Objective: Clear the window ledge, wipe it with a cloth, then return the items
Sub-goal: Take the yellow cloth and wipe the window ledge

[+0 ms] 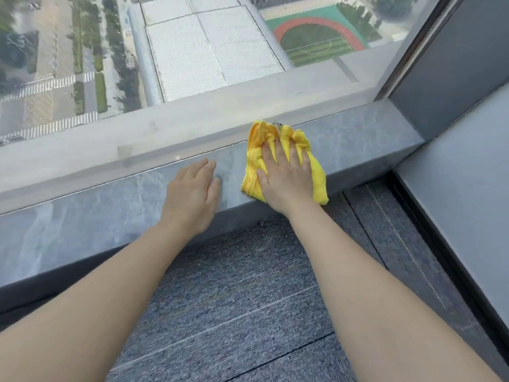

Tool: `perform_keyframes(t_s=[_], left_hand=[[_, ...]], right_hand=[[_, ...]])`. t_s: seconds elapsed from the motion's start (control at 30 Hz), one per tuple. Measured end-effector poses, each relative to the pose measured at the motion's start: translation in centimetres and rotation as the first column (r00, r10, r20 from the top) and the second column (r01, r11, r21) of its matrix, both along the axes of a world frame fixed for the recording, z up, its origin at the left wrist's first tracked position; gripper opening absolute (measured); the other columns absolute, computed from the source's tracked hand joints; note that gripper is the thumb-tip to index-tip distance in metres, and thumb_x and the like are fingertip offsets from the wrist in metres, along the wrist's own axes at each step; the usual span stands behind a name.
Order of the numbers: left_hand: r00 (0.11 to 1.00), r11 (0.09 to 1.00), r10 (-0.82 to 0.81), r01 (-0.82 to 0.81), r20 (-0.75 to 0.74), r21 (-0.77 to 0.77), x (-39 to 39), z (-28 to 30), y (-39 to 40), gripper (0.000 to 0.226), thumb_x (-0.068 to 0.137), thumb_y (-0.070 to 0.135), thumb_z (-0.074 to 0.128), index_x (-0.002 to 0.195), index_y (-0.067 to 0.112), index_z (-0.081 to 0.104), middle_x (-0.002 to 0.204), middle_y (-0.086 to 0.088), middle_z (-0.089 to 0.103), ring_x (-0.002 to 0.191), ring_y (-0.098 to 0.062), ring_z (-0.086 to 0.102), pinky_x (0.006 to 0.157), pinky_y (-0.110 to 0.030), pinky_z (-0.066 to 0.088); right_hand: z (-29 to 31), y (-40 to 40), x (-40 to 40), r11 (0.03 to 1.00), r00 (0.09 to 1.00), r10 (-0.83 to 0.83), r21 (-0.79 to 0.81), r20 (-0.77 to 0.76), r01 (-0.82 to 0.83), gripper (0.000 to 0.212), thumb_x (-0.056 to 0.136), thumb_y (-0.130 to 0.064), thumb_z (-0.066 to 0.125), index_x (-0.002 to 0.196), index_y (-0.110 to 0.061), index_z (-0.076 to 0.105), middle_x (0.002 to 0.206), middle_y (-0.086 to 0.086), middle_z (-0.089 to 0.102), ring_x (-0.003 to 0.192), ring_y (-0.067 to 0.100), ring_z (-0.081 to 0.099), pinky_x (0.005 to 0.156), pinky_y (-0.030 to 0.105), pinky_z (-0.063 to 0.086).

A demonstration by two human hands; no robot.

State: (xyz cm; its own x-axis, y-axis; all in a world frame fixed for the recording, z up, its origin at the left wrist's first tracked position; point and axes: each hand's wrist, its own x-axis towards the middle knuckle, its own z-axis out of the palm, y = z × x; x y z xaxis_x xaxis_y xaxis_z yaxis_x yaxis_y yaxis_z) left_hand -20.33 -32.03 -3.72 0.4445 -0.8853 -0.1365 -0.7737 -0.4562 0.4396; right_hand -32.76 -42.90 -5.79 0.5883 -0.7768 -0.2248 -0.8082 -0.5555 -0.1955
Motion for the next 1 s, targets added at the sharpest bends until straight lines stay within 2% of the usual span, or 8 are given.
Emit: perform_keyframes(t_s=[0.3,0.4,0.5,0.57,0.67,0.77,0.87,1.0], left_hand=[[0.987,0.989,0.129,-0.135,-0.094,-0.055,3.8,1.6,5.4,0.051,0.09,0.029,0.029,0.133,0.003,0.04,0.143,-0.017,0.042,0.133,-0.032,0.034,0.11,-0.037,0.024],[0.963,0.968,0.194,-0.219,-0.188,-0.123,4.4,3.1,5.9,0.041,0.094,0.021,0.032,0.124,-0.001,0.05,0.134,-0.022,0.05,0.126,-0.032,0.041,0.102,-0.034,0.029],[0.889,0.924,0.275,-0.35,-0.367,-0.156,4.2,6.8,6.8,0.037,0.096,0.02,0.032,0.116,-0.004,0.052,0.128,-0.025,0.052,0.12,-0.031,0.045,0.088,-0.029,0.028],[0.763,0.87,0.354,-0.48,-0.541,-0.109,4.1,10.7,7.4,0.041,0.096,0.023,0.031,0.134,0.006,0.037,0.143,-0.014,0.041,0.131,-0.024,0.037,0.099,-0.024,0.026],[0.519,0.797,0.441,-0.602,-0.732,0.053,4.1,18.3,8.5,0.048,0.094,0.036,0.036,0.137,0.015,0.03,0.14,-0.005,0.042,0.128,-0.026,0.039,0.109,-0.038,0.029],[0.2,0.751,0.465,-0.604,-0.862,0.266,3.9,27.8,10.3,0.045,0.089,0.046,0.041,0.122,0.015,0.045,0.11,0.001,0.052,0.106,-0.024,0.05,0.089,-0.039,0.042],[-0.057,0.767,0.373,-0.543,-0.926,0.343,3.5,38.0,12.7,0.043,0.087,0.048,0.041,0.092,0.009,0.058,0.083,-0.003,0.058,0.076,-0.018,0.056,0.067,-0.031,0.047],[-0.115,0.688,0.175,-0.696,-0.978,0.205,4.2,49.9,16.0,0.024,0.091,0.031,0.042,0.086,0.016,0.06,0.072,0.003,0.069,0.067,-0.012,0.064,0.056,-0.024,0.051]], right_hand=[[-0.4,9.1,5.1,0.956,0.945,0.273,0.059,0.18,-0.288,0.048,0.1,-0.034,0.023,0.146,-0.021,0.027,0.158,0.002,0.02,0.147,0.023,0.01,0.12,0.037,0.003],[1.1,10.6,6.3,0.862,0.828,-0.207,0.498,0.52,-0.097,0.043,0.09,-0.039,0.03,0.102,-0.012,0.062,0.113,0.016,0.06,0.111,0.027,0.05,0.086,0.03,0.031],[5.9,10.7,7.3,0.473,0.417,-0.785,0.878,0.458,-0.075,0.035,0.083,-0.042,0.04,0.084,-0.013,0.06,0.086,0.013,0.058,0.081,0.025,0.052,0.071,0.035,0.039],[10.8,10.7,7.3,0.278,0.266,-0.905,0.935,0.332,-0.221,0.042,0.089,-0.043,0.035,0.084,-0.011,0.061,0.079,0.013,0.064,0.073,0.026,0.059,0.067,0.032,0.046],[20.3,11.3,7.0,0.149,0.211,-0.947,0.912,0.244,-0.382,0.048,0.096,-0.039,0.024,0.082,-0.013,0.061,0.064,0.004,0.069,0.064,0.019,0.065,0.065,0.024,0.051],[30.9,12.5,7.5,0.078,0.196,-0.965,0.907,0.173,-0.414,0.047,0.096,-0.038,0.025,0.08,-0.013,0.061,0.065,0.006,0.068,0.073,0.023,0.06,0.074,0.031,0.047],[41.2,13.8,8.5,0.017,0.281,-0.947,0.901,0.153,-0.434,0.041,0.094,-0.032,0.026,0.081,-0.011,0.059,0.077,0.011,0.062,0.078,0.026,0.056,0.078,0.035,0.045],[53.8,15.8,10.0,-0.048,0.477,-0.85,0.867,0.225,-0.495,0.036,0.088,-0.031,0.035,0.084,-0.011,0.064,0.085,0.011,0.065,0.082,0.027,0.06,0.081,0.036,0.048]])
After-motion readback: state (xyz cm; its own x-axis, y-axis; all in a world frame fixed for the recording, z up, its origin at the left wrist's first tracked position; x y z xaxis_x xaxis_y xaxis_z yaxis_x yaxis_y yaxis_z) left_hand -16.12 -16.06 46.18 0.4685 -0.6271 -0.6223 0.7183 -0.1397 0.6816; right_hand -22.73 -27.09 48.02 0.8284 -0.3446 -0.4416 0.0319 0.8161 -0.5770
